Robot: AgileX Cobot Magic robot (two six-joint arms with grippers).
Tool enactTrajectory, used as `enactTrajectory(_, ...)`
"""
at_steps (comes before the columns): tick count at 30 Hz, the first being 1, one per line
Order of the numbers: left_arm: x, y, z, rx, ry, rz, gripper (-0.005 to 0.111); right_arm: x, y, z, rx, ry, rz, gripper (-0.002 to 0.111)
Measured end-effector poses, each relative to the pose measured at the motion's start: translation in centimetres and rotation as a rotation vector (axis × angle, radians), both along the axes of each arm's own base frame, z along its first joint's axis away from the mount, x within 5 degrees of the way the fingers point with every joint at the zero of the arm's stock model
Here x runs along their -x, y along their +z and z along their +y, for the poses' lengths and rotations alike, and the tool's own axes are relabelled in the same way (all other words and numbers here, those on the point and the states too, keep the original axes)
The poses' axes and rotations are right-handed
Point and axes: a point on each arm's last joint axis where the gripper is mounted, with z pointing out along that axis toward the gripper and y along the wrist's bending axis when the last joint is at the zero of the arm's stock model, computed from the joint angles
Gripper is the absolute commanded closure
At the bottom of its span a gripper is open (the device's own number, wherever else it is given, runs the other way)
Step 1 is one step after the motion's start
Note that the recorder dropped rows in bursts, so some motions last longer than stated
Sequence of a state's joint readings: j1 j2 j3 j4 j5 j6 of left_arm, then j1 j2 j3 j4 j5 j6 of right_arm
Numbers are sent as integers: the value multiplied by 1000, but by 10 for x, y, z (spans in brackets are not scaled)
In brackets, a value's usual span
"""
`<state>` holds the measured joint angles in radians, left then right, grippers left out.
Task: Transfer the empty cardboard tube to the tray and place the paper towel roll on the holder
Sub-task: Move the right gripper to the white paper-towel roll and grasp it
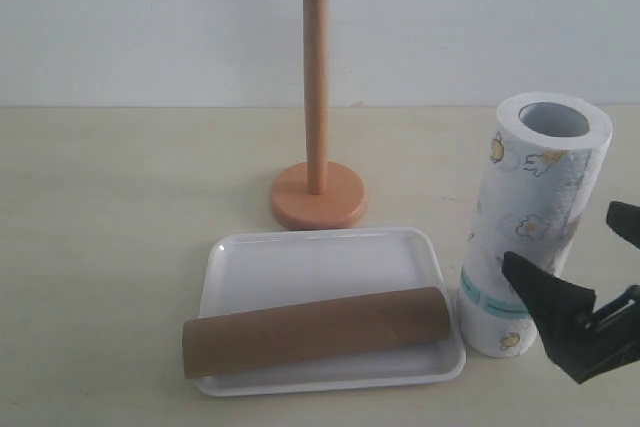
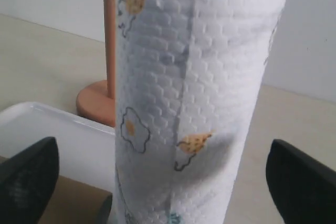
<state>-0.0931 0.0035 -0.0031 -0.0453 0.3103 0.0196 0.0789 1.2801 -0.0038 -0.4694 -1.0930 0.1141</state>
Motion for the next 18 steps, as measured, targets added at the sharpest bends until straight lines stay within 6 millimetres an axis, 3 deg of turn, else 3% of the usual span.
enactTrajectory(12,0,0,0,0,0,0,103,-59,-25,11,2,80,63,4)
enactTrajectory(14,0,0,0,0,0,0,103,-65,-28,13,6,97,69,12)
enactTrajectory(18,0,0,0,0,0,0,103,-65,-28,16,13,135,67,53)
